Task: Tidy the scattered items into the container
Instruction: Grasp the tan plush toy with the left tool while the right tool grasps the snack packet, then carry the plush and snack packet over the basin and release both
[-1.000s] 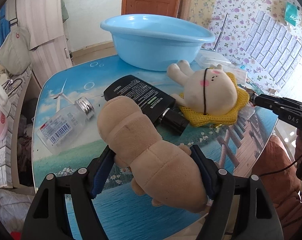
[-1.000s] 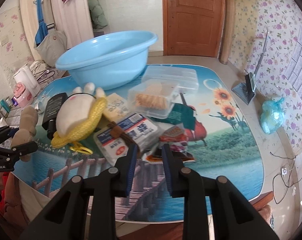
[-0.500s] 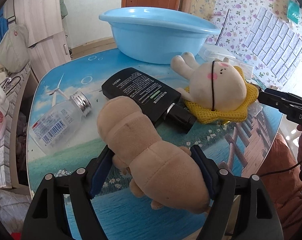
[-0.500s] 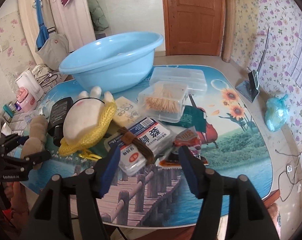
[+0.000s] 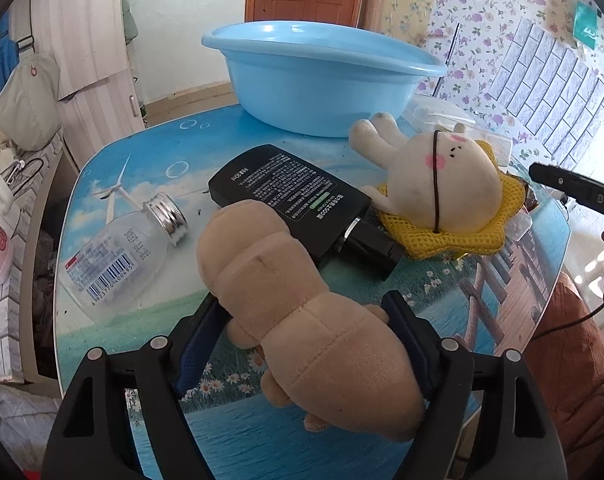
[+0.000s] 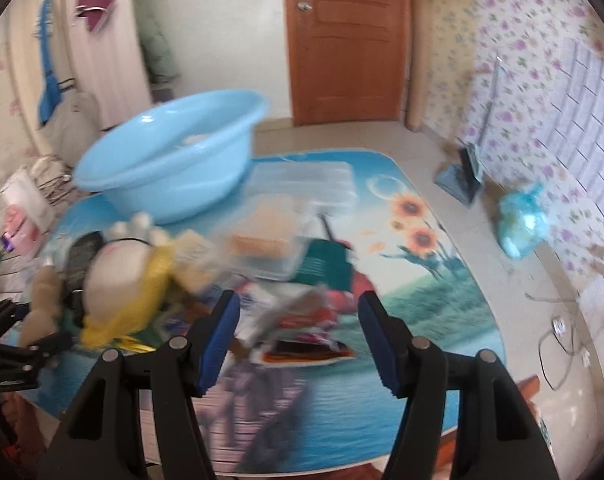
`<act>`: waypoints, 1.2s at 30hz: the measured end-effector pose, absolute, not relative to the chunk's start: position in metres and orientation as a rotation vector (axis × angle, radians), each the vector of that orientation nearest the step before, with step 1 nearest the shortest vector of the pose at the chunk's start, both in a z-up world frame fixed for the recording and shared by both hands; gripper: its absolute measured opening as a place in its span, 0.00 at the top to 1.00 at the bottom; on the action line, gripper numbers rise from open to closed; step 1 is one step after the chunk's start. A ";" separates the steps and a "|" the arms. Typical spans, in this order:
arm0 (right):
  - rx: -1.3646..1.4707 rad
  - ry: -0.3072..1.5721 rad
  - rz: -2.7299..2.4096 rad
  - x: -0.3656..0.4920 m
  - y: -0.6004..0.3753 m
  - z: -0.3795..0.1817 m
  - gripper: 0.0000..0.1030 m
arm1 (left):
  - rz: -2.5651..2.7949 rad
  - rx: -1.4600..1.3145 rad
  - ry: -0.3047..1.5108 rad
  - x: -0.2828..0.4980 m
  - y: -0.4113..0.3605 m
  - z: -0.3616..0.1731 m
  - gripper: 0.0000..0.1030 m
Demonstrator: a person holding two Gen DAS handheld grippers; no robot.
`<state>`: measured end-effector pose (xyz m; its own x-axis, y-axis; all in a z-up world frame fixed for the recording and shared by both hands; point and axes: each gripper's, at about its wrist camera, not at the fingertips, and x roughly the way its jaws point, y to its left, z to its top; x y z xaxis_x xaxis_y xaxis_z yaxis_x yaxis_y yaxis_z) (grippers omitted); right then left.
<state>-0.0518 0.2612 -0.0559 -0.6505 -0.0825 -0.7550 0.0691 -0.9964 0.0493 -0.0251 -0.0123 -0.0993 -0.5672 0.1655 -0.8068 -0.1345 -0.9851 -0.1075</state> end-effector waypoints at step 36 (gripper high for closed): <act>1.024 -0.087 -2.692 -0.037 0.252 -0.014 0.69 | 2.755 -1.119 -0.088 -0.019 -0.022 -0.014 0.30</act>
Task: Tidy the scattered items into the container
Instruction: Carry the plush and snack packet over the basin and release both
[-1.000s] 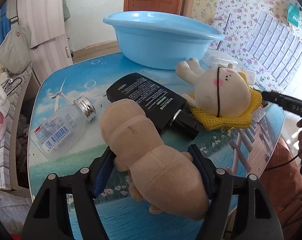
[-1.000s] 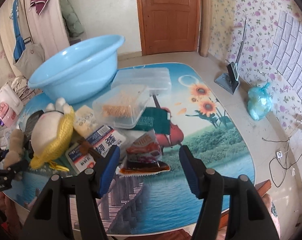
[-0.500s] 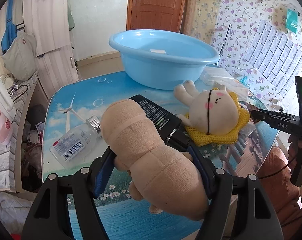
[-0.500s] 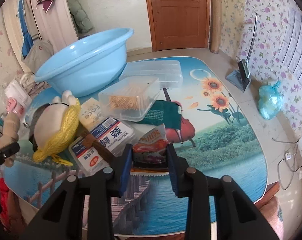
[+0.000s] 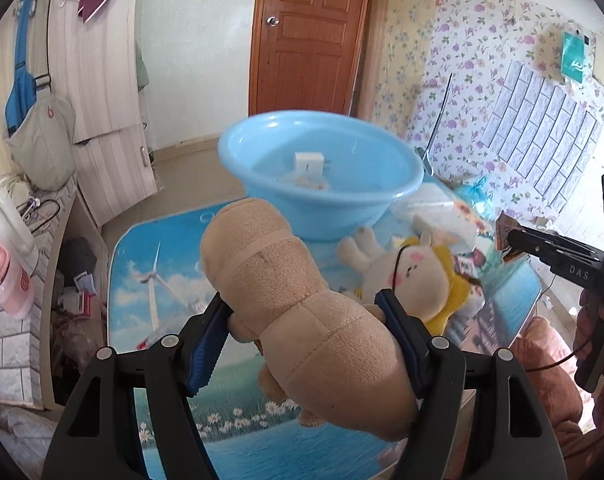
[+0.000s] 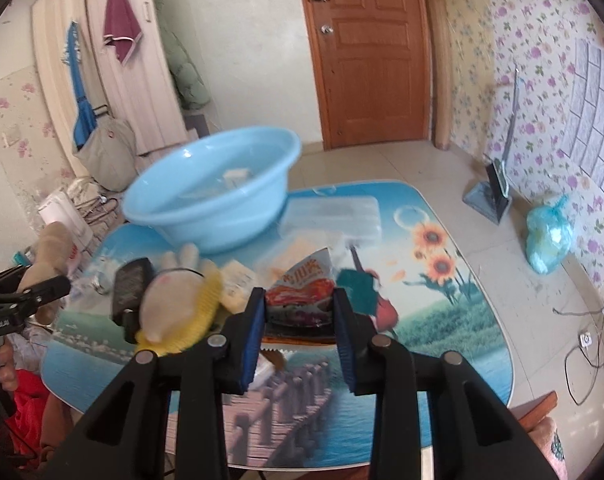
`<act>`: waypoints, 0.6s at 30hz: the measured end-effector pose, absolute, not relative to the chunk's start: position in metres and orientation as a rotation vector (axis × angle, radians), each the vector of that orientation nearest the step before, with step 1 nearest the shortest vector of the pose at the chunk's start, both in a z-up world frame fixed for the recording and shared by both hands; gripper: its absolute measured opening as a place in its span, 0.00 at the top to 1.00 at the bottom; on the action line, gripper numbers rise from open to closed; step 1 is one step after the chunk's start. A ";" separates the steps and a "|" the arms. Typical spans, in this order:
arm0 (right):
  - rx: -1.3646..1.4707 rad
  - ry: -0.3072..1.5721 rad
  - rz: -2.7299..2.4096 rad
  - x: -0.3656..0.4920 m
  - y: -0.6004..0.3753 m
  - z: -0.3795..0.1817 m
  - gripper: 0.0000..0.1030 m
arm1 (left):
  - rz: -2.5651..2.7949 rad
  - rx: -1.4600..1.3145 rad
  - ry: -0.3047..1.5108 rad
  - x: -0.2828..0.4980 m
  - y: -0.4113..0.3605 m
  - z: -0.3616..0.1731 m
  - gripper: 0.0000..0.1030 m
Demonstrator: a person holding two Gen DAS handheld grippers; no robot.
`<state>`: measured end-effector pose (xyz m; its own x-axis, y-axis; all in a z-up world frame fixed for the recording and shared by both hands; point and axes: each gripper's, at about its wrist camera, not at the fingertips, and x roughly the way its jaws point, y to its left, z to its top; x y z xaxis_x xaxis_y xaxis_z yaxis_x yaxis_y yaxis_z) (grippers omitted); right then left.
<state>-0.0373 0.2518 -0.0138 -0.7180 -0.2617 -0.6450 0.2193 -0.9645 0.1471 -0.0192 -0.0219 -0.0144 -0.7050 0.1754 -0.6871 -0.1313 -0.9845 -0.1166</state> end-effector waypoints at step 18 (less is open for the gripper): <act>0.879 -0.034 -2.591 -0.065 0.205 0.020 0.69 | 2.748 -1.040 -0.060 -0.059 -0.014 0.014 0.30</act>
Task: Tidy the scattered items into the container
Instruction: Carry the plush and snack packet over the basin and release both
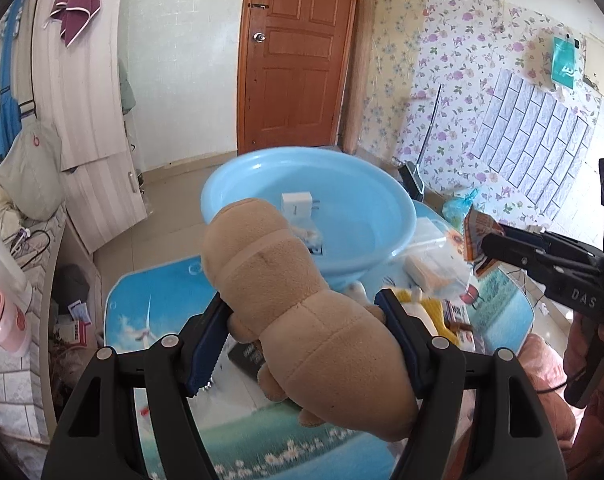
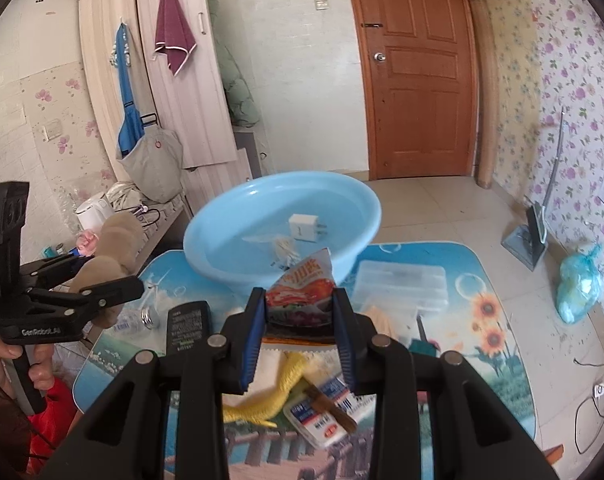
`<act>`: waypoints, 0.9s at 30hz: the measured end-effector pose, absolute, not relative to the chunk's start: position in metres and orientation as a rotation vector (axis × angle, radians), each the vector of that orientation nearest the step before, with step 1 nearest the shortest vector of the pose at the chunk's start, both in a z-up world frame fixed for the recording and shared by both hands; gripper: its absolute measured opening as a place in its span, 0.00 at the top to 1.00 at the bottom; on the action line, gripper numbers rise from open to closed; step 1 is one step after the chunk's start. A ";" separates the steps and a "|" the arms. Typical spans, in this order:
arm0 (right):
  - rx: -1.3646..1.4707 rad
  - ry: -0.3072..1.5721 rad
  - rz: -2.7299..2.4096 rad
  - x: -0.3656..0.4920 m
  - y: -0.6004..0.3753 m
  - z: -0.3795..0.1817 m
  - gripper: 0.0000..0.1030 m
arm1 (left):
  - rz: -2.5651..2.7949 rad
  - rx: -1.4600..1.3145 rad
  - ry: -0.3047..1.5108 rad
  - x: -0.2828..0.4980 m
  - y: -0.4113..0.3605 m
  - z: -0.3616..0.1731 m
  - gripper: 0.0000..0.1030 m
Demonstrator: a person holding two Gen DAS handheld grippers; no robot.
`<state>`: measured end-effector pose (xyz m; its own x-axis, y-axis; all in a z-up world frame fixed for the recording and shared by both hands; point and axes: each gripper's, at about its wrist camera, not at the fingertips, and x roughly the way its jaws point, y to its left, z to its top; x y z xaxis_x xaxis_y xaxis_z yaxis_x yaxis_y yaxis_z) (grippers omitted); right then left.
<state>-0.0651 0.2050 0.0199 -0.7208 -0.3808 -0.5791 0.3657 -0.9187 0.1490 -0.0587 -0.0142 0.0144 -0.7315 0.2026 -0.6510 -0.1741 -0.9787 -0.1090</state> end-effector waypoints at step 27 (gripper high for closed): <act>0.953 -0.004 -2.492 -0.146 0.167 -0.004 0.69 | 2.677 -1.095 0.005 -0.158 0.008 -0.011 0.12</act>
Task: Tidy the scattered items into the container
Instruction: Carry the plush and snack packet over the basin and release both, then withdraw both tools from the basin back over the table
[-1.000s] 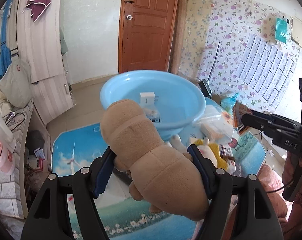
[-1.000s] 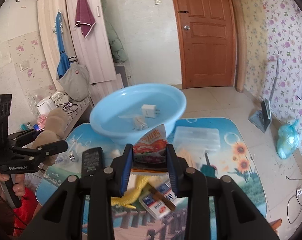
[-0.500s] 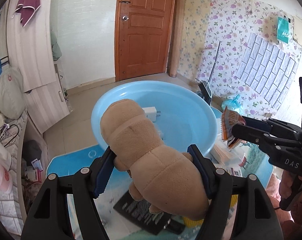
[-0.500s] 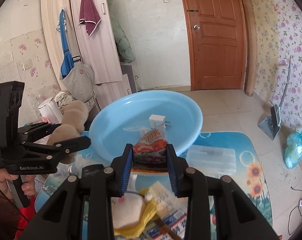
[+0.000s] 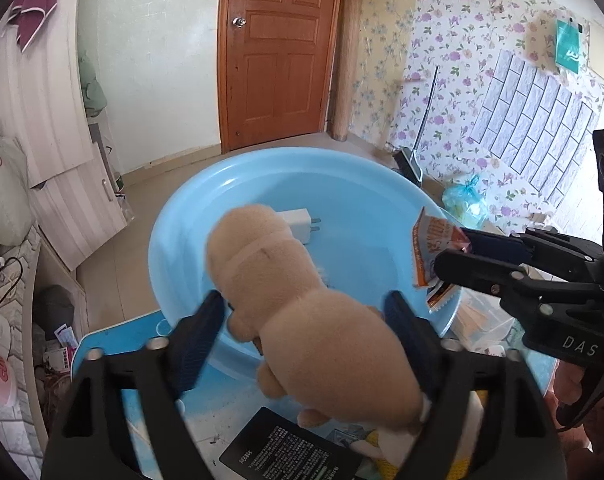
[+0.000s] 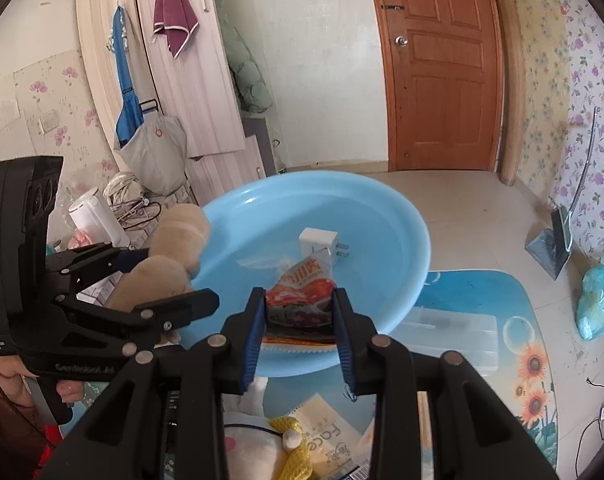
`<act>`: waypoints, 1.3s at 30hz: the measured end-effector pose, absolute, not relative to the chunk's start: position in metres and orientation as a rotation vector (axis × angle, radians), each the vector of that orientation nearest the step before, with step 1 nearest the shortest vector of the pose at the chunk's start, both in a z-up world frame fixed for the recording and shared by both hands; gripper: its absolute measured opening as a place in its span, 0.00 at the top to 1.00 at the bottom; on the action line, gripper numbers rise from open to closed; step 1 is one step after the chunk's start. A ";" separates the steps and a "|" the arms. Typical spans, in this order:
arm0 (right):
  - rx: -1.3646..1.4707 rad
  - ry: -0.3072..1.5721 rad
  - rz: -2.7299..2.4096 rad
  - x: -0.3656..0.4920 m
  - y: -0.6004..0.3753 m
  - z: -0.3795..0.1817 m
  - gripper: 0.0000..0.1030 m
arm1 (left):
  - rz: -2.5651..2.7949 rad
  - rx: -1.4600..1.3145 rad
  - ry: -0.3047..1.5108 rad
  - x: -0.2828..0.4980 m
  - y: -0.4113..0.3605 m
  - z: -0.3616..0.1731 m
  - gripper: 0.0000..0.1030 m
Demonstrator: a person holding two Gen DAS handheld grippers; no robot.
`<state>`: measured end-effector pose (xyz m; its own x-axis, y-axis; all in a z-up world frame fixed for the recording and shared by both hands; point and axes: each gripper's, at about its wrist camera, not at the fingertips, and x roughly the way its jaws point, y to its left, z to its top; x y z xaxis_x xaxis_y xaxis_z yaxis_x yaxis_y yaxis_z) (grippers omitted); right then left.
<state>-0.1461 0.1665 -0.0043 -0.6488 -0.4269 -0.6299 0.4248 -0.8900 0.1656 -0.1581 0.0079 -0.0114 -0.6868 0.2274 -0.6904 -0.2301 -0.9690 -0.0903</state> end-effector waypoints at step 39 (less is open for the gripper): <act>1.081 -0.007 -2.580 -0.036 0.214 -0.027 0.66 | 2.699 -1.192 -0.064 -0.032 -0.005 -0.040 0.12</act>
